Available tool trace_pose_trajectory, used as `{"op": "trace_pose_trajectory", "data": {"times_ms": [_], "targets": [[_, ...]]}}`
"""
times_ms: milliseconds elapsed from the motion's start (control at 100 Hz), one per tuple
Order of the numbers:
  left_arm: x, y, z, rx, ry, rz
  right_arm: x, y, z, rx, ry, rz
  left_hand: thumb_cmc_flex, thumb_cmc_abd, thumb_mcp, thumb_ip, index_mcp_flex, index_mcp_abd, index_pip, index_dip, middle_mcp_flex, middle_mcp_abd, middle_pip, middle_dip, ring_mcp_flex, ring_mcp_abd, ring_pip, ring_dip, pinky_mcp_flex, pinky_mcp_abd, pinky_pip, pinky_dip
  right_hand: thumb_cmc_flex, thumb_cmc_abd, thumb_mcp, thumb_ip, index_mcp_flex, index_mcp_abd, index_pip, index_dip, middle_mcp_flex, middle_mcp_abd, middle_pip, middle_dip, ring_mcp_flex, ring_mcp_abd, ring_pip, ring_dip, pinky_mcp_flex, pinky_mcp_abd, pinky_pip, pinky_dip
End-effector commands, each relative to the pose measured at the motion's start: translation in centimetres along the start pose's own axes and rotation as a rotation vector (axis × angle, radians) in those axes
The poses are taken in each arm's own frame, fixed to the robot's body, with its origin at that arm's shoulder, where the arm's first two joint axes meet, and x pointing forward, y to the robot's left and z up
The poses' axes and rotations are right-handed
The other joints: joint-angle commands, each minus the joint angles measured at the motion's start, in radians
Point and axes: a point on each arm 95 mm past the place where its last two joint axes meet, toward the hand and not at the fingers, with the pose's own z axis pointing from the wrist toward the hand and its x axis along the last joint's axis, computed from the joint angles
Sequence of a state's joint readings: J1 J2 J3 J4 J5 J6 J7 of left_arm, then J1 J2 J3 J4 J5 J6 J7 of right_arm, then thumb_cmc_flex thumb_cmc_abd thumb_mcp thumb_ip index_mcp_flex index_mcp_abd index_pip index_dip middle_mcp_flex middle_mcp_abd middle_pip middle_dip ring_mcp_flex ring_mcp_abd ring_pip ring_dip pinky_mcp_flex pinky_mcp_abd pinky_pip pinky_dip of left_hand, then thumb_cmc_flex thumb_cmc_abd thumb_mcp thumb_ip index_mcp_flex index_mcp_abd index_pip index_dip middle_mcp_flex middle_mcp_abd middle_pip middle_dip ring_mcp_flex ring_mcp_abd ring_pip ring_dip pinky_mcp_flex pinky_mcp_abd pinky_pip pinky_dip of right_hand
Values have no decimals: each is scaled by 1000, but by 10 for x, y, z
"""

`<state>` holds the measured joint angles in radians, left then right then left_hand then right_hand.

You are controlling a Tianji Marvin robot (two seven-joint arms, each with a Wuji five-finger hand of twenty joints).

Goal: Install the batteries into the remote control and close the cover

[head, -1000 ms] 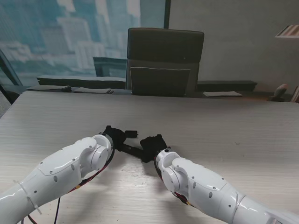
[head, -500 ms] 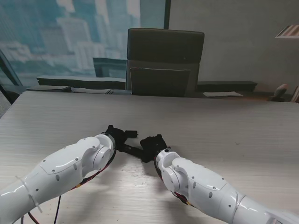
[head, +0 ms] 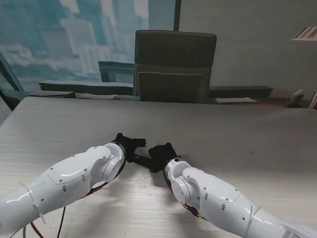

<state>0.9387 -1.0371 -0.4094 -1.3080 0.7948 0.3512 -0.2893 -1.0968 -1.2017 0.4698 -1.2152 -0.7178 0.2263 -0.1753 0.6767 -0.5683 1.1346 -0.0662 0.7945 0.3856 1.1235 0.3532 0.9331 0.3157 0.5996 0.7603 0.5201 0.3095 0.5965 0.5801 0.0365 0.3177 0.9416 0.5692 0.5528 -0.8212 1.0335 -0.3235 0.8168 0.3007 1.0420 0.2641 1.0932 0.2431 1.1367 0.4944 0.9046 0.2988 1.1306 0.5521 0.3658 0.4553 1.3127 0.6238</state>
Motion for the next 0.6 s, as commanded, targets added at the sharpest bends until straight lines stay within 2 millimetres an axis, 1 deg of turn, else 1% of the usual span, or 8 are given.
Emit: {"op": "trace_pose_trajectory", "data": {"times_ms": [0, 70, 140, 150, 170, 240, 420, 590], "targets": [[5, 80, -4, -197, 0, -34, -1, -33, -10, 95, -8, 5, 69, -86, -219, -28, -6, -420, -144, -24, -41, -229, 23, -80, 4, -18, 2, -12, -8, -3, 12, -18, 110, 46, 133, 56, 109, -251, 70, 16, -21, -21, -77, -32, -13, -35, 14, 2, -2, -7, 35, 18], [2, 77, -6, -178, -5, -70, -1, -33, -11, 95, -9, 5, 45, -57, -265, -26, -33, -416, -149, -20, -98, -227, 70, -111, -18, -19, -5, -10, -20, -7, 4, -19, 110, 47, 133, 56, 109, -252, 70, 16, -22, -21, -78, -32, -15, -35, 13, 1, -2, -7, 35, 18], [-2, 72, -8, -157, -8, -98, -1, -33, -11, 94, -10, 3, 18, -49, -291, -28, -65, -405, -175, -18, -157, -224, 91, -138, -41, -20, -16, -12, -34, -12, -8, -21, 109, 48, 132, 56, 108, -252, 70, 16, -24, -22, -78, -32, -18, -35, 11, 1, -3, -7, 35, 18], [-2, 71, -8, -154, -9, -102, -1, -33, -11, 94, -11, 3, 16, -48, -295, -25, -67, -402, -185, -12, -167, -223, 105, -167, -44, -20, -17, -11, -35, -13, -14, -20, 109, 48, 132, 56, 108, -252, 70, 16, -24, -22, -78, -32, -18, -35, 11, 1, -3, -7, 35, 18], [-3, 70, -9, -147, -11, -110, -1, -33, -11, 94, -11, 3, 12, -46, -300, -24, -72, -399, -194, -10, -178, -222, 114, -190, -50, -18, -20, -11, -37, -13, -18, -19, 108, 49, 132, 56, 107, -254, 69, 16, -26, -22, -78, -32, -20, -36, 10, 1, -3, -7, 35, 18], [-8, 63, -13, -116, -18, -136, -1, -33, -11, 93, -14, 4, -7, -41, -311, -28, -86, -388, -214, -17, -197, -217, 108, -204, -64, -17, -27, -13, -46, -13, -23, -19, 105, 53, 129, 56, 103, -259, 68, 16, -31, -25, -81, -33, -25, -37, 5, -1, -6, -9, 33, 18], [-19, 49, -23, -48, -29, -175, -1, -34, -11, 89, -16, 4, -87, 11, -320, -20, -85, -360, -307, -7, -229, -208, 80, -222, -87, -18, -56, -23, -61, -12, -52, -21, 98, 62, 118, 57, 94, -274, 65, 17, -43, -30, -89, -37, -31, -44, -18, -10, -8, -11, 32, 18], [-27, 40, -31, -7, -36, -215, -1, -34, -11, 90, -16, 5, -120, 45, -328, -11, -87, -346, -346, 3, -242, -202, 65, -226, -97, -17, -71, -29, -63, -12, -63, -21, 98, 63, 116, 59, 92, -277, 64, 17, -45, -31, -92, -38, -36, -43, -27, -13, -8, -12, 32, 18]]}}
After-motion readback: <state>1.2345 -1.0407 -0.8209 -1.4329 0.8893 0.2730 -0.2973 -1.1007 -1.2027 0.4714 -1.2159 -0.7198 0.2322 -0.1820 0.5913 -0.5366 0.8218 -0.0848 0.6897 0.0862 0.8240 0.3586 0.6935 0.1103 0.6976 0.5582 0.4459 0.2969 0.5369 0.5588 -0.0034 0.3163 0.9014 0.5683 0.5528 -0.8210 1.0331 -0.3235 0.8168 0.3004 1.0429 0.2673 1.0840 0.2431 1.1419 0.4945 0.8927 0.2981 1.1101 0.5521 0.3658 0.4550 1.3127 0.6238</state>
